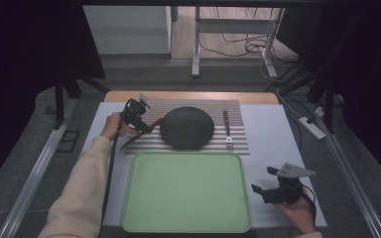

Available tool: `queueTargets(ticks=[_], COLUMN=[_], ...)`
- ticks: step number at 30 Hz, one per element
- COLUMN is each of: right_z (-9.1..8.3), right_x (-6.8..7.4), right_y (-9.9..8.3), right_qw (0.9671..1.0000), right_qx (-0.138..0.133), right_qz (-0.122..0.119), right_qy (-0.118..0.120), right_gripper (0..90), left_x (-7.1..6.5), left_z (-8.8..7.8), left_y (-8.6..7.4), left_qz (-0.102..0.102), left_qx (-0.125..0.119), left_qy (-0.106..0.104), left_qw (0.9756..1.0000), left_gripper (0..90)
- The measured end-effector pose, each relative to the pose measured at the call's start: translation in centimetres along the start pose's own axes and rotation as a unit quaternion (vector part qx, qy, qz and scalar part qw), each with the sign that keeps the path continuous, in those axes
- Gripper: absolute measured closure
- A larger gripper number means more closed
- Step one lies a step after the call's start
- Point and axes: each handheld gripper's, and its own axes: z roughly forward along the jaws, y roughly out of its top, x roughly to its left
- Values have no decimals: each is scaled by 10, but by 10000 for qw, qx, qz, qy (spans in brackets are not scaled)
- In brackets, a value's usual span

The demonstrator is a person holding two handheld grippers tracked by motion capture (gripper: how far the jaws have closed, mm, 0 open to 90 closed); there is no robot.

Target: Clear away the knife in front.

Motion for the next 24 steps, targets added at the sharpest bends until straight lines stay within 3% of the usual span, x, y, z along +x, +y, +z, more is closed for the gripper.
queueTargets(ticks=[11,19,24], right_z=[0,0,0], right_x=[0,-1,-1], right_y=[0,-1,-1], right_qw=[10000,10000,10000], right_qx=[2,16,15], right_qz=[-3,10,13], right_qy=[4,-5,-16], right_gripper=[83,83,83], left_x=[6,11,8], left_z=[15,18,19], left_y=[7,9,15], left_qz=[82,147,266], left_qx=[560,714,902], left_qy=[-102,-262,-285], left_qw=[9983,9970,9952], left_gripper=[373,611,677])
